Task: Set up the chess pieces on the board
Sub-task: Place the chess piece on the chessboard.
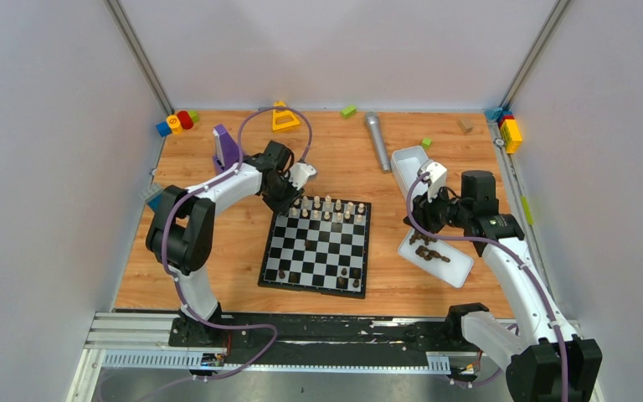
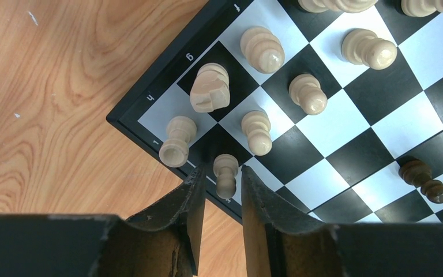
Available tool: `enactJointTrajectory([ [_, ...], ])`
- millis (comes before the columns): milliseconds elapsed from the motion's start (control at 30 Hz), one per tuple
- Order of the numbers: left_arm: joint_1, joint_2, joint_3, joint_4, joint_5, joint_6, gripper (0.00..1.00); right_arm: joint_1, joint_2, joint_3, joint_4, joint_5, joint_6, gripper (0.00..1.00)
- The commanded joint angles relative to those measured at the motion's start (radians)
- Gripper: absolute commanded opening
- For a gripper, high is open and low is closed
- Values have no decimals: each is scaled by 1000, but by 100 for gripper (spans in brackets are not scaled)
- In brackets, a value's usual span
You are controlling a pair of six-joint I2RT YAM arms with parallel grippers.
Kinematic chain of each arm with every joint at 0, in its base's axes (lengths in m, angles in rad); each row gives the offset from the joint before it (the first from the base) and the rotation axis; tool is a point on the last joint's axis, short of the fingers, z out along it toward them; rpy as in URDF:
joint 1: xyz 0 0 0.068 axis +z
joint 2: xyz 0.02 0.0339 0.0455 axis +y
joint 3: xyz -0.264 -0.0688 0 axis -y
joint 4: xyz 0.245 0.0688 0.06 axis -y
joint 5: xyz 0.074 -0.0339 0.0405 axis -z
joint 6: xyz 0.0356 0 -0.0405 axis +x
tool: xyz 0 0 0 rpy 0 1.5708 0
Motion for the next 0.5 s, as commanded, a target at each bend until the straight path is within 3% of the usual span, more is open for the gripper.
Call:
enactJointTrajectory([
  [0, 3, -13, 17, 41, -11, -18, 38, -2, 3, -2, 7, -7, -20, 38],
  [133, 3, -8, 22, 42, -13, -16, 36, -2, 1, -2, 7, -7, -19, 38],
  [300, 2, 4, 29, 34, 7, -16, 26, -2, 0, -4, 7, -6, -19, 38],
  [467, 3, 6, 33, 36, 10, -17, 23, -2, 2, -4, 6, -6, -19, 38],
])
